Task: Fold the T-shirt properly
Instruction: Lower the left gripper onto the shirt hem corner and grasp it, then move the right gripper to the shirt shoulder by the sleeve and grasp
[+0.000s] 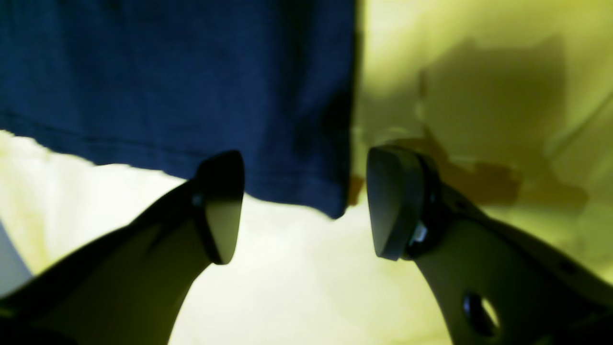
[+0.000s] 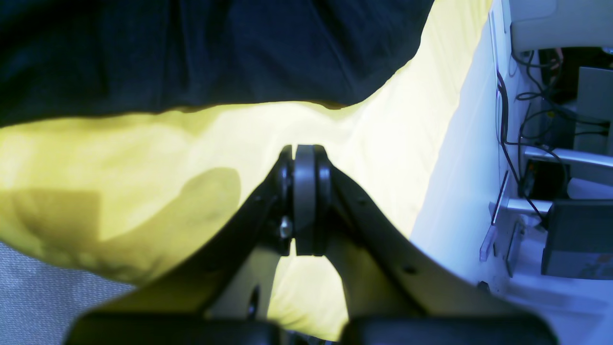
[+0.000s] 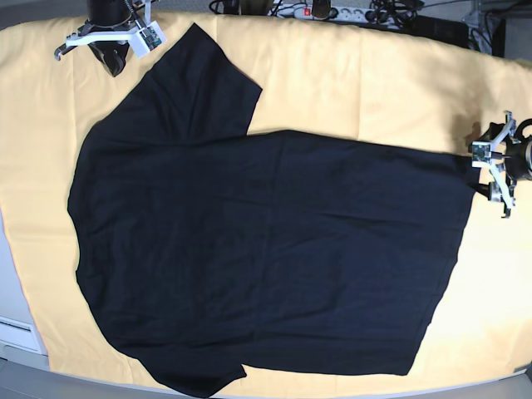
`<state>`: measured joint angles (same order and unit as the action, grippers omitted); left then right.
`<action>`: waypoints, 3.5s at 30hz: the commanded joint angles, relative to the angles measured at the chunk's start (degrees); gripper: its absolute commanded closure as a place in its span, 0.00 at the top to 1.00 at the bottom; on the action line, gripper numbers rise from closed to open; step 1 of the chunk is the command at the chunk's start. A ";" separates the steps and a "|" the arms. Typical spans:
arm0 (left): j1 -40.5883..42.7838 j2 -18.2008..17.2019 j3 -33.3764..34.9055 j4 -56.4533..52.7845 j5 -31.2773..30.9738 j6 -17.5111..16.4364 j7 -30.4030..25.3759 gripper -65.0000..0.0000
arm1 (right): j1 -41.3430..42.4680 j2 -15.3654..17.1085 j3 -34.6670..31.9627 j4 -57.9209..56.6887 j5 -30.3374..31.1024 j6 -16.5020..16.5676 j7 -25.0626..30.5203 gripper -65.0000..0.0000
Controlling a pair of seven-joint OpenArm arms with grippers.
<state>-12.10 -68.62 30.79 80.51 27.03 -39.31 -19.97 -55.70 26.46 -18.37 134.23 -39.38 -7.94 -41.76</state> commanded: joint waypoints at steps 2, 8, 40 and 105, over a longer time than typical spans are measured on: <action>-0.79 -0.98 -0.68 -0.26 0.57 0.33 -0.87 0.62 | -0.68 0.22 0.04 0.77 -0.90 -0.79 0.44 0.00; -0.76 -0.90 -0.68 -0.39 2.99 0.26 -1.05 0.62 | -0.68 0.22 0.02 0.77 -0.87 -0.79 0.42 0.00; -0.98 1.27 -0.68 1.33 -0.74 4.17 2.03 0.02 | -0.68 0.22 0.02 0.77 -0.87 -0.81 0.44 0.00; -0.96 -1.07 -0.68 5.90 -7.61 2.84 8.02 0.00 | 28.09 7.04 18.47 -21.92 40.02 23.65 11.08 0.43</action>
<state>-12.10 -67.92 30.76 86.06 19.90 -36.91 -11.51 -27.88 32.62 -0.36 111.61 0.89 16.27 -31.29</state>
